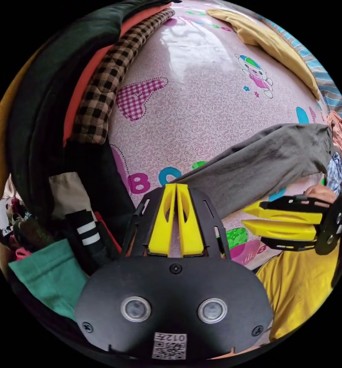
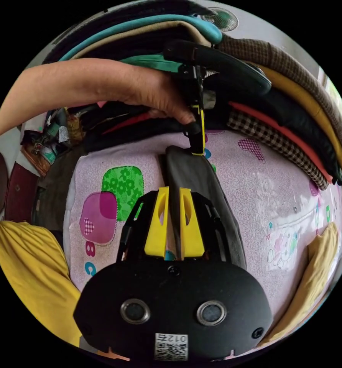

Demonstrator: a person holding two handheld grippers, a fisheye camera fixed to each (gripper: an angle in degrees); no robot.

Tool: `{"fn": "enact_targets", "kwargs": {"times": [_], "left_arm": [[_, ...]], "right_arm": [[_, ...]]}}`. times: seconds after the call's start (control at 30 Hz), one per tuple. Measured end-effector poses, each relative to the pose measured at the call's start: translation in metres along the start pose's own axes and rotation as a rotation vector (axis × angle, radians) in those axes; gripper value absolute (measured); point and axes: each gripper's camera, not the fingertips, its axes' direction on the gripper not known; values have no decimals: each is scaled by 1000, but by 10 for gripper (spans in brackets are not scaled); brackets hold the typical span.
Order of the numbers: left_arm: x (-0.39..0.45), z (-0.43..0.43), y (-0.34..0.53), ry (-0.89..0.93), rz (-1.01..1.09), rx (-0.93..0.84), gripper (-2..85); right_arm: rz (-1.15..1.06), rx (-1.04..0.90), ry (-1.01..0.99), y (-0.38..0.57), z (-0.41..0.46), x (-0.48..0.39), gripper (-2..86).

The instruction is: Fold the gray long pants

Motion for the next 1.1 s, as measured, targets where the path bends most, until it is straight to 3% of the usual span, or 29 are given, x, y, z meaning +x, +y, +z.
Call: {"fn": "enact_targets", "kwargs": {"times": [0.23,0.43,0.53,0.6,0.67,0.77,0.9,1.1], "left_arm": [[-3,3,-50,72,50,-135,6],[4,6,-73,75,65,-148,5],[0,11,-82,140,42,-139,4],[-2,15,-86,175,32,-130,4],[0,20,-90,200,21,-112,5],[6,26,-95,210,13,-97,5],[16,35,-104,210,12,-93,5],[38,54,-118,193,15,-91,5]], "right_arm": [[-77,-3,28,-19,4,-11,10],[-60,-22,86,-16,-6,10,9],[189,57,-110,-5,-36,59,9],[461,180,-359,20,-51,105,10],[735,324,-743,63,-46,150,12],[802,202,-1034,86,-21,160,14],[794,222,-919,101,-52,150,13],[588,262,-529,108,-152,125,10]]}}
